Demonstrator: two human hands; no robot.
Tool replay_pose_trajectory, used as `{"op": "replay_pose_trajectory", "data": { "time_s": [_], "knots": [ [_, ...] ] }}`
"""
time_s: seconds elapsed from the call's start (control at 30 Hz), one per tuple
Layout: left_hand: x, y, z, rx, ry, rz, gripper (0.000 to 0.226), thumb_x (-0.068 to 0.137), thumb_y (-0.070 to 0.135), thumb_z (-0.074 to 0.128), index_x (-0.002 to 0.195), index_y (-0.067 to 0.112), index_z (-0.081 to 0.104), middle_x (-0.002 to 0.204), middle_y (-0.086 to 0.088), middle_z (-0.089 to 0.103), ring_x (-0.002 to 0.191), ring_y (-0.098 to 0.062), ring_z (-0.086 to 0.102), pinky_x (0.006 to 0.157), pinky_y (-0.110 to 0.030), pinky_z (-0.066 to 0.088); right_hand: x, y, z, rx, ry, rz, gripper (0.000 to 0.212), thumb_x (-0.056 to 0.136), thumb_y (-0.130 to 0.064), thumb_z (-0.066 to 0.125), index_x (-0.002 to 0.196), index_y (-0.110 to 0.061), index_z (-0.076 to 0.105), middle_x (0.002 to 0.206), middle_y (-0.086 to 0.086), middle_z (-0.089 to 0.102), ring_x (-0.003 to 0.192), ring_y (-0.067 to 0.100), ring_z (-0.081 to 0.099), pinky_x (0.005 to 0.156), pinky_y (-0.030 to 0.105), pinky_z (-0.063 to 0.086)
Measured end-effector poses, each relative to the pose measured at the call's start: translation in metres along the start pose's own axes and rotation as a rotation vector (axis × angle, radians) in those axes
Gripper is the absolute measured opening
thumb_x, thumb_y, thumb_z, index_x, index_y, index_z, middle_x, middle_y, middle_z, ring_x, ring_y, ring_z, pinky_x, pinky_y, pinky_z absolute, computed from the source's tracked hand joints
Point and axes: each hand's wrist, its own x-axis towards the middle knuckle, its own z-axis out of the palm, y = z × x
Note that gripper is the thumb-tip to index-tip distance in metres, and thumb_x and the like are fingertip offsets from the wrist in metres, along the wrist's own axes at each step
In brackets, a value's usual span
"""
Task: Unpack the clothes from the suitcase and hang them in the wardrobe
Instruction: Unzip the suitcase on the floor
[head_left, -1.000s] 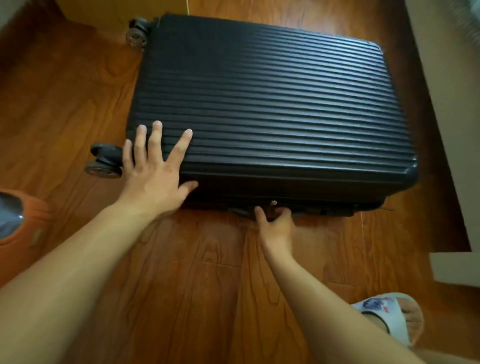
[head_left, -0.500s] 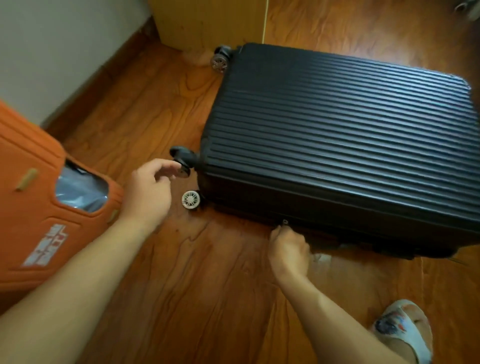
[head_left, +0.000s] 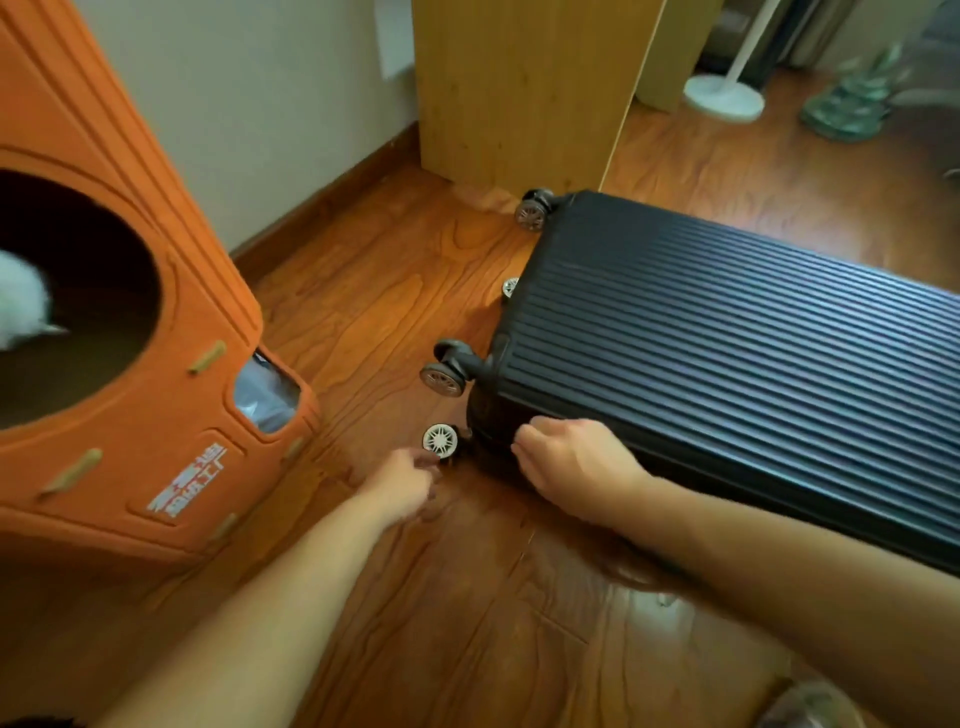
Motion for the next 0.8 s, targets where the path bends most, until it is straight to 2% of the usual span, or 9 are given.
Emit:
{"op": "replay_pose_trajectory", "data": {
  "time_s": [0.07,0.13,0.23,0.33,0.43,0.5,0.6,0.7,0.8],
  "knots": [
    [0.001,0.011,0.015,-0.250,-0.030,-0.020,0.030,0.100,0.008,0.059,0.130,0.014,0.058,0.120,-0.020,0.070,0.099,-0.033,0.068,0.075,-0.036,0.052,0.017,0.034,-0.036,-0.123,0.242,-0.170,0.022,0.099,-0.028,0.047,0.091,-0.013,0.060,0.088,0.004,0.056,0.077,0.026,0.058,0.062,0.043,0.051],
    [-0.004,0.021,0.032,-0.413,-0.056,0.035,0.042,0.099,0.005,0.060,0.137,0.023,0.057,0.124,-0.021,0.069,0.108,-0.037,0.067,0.091,-0.048,0.054,0.047,0.053,-0.061,-0.131,0.323,-0.117,0.028,0.096,-0.033,0.050,0.106,-0.011,0.064,0.101,0.007,0.057,0.091,0.028,0.055,0.075,0.045,0.051],
    [-0.011,0.025,0.051,-0.543,-0.152,0.050,0.053,0.095,-0.010,0.054,0.115,0.038,0.061,0.098,0.002,0.078,0.091,-0.026,0.072,0.081,-0.040,0.059,0.094,0.046,-0.065,-0.038,-0.011,0.033,0.068,0.092,-0.068,0.042,0.144,-0.025,0.047,0.150,0.000,0.042,0.141,0.028,0.031,0.114,0.049,0.032],
    [-0.001,0.015,0.052,-0.563,-0.143,0.005,0.065,0.093,-0.014,0.053,0.135,0.036,0.054,0.106,0.007,0.073,0.094,-0.021,0.072,0.076,-0.033,0.059,0.117,0.032,-0.043,-0.140,-0.315,-0.052,0.087,0.084,-0.083,0.030,0.148,-0.026,0.043,0.159,-0.003,0.032,0.153,0.026,0.005,0.123,0.054,0.003],
    [0.008,0.002,0.040,-0.450,-0.147,0.079,0.056,0.093,-0.016,0.054,0.139,0.015,0.055,0.101,0.003,0.069,0.068,-0.002,0.066,0.055,-0.013,0.049,0.109,0.036,-0.031,-0.210,-0.237,-0.124,0.077,0.083,-0.078,0.033,0.137,-0.026,0.053,0.147,-0.002,0.046,0.149,0.027,0.018,0.122,0.057,0.005],
    [0.010,-0.004,0.039,-0.345,-0.149,0.155,0.045,0.094,-0.009,0.062,0.134,0.011,0.059,0.100,0.001,0.068,0.075,-0.002,0.065,0.065,-0.013,0.053,0.099,0.040,-0.033,-0.225,-0.190,-0.181,0.073,0.082,-0.077,0.034,0.130,-0.027,0.056,0.138,-0.004,0.051,0.144,0.027,0.026,0.122,0.055,0.007],
    [0.012,-0.014,0.051,-0.198,-0.033,0.284,0.027,0.088,0.003,0.075,0.109,0.018,0.069,0.103,-0.002,0.073,0.093,-0.012,0.069,0.094,-0.033,0.056,0.077,0.042,-0.036,-0.200,-0.151,-0.228,0.069,0.082,-0.076,0.037,0.126,-0.027,0.059,0.132,-0.005,0.055,0.142,0.025,0.031,0.123,0.054,0.009],
    [0.013,-0.028,0.070,0.021,-0.032,0.429,0.010,0.091,0.014,0.074,0.101,0.012,0.075,0.093,0.003,0.071,0.083,0.003,0.063,0.080,-0.022,0.046,0.052,0.046,-0.036,-0.187,-0.174,-0.241,0.066,0.081,-0.076,0.038,0.122,-0.029,0.060,0.133,-0.008,0.055,0.145,0.023,0.028,0.123,0.052,0.008],
    [0.011,-0.037,0.070,0.326,-0.115,0.627,0.017,0.098,0.028,0.066,0.106,0.016,0.074,0.102,0.002,0.071,0.092,-0.010,0.063,0.084,-0.029,0.047,0.030,0.049,-0.035,-0.209,-0.198,-0.280,0.065,0.082,-0.077,0.039,0.119,-0.029,0.061,0.132,-0.009,0.055,0.145,0.021,0.027,0.124,0.050,0.006]
  ]
}}
